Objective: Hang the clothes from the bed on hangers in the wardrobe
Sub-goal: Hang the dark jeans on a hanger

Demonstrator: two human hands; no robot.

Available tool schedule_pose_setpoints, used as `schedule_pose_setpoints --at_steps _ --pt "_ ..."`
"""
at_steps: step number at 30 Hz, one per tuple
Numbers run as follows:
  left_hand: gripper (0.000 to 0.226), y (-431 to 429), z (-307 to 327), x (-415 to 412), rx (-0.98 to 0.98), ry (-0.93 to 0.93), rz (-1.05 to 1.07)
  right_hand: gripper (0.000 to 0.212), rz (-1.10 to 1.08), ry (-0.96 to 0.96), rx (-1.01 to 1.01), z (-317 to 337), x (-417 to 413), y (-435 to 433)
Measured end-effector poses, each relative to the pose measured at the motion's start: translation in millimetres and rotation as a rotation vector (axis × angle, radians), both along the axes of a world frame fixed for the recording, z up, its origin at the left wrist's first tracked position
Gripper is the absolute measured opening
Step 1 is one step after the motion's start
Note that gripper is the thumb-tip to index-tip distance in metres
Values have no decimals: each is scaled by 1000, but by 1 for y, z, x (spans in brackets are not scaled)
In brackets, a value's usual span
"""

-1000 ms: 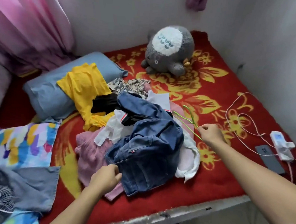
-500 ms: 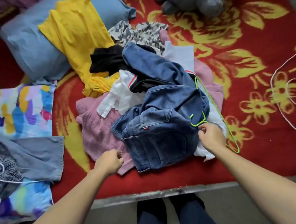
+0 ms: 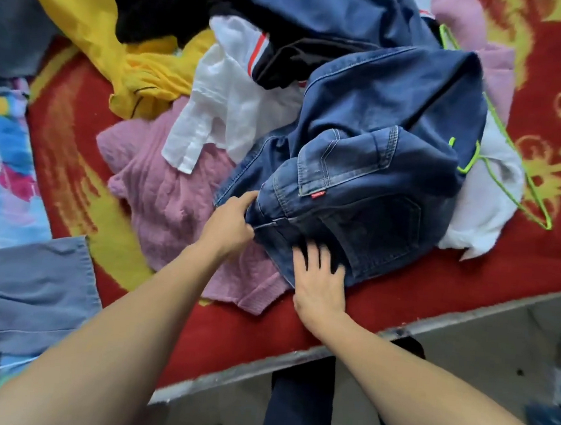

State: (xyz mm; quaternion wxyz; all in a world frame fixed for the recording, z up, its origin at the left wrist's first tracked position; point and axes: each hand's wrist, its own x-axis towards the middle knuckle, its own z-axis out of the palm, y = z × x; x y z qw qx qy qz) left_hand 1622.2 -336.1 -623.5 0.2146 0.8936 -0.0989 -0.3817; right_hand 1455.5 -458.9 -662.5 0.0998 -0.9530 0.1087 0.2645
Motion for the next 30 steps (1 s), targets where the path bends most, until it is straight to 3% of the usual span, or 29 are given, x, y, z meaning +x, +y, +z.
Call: schedule_pose_setpoints --at_steps 3,6,9,12,16,21,30 --pt "62 2 7 -6 10 1 -76 59 -42 -65 83 12 -2 -18" --pt "69 -5 23 -13 85 -5 -187 25 -486 -4 319 50 20 -62" --pt "67 -15 45 -25 46 -71 -196 19 -731 -120 617 108 35 -105" --pt "44 -31 72 -38 -19 -109 -125 11 -831 -162 796 178 37 -131" --pt "25 -54 109 -53 -141 -179 -104 26 -941 -193 942 255 29 -162" --pt "44 -81 163 -74 -256 -261 -53 40 -865 -205 1158 344 10 -189" --pt "28 -82 282 -106 -374 -642 386 42 -675 -274 1415 467 -47 -227"
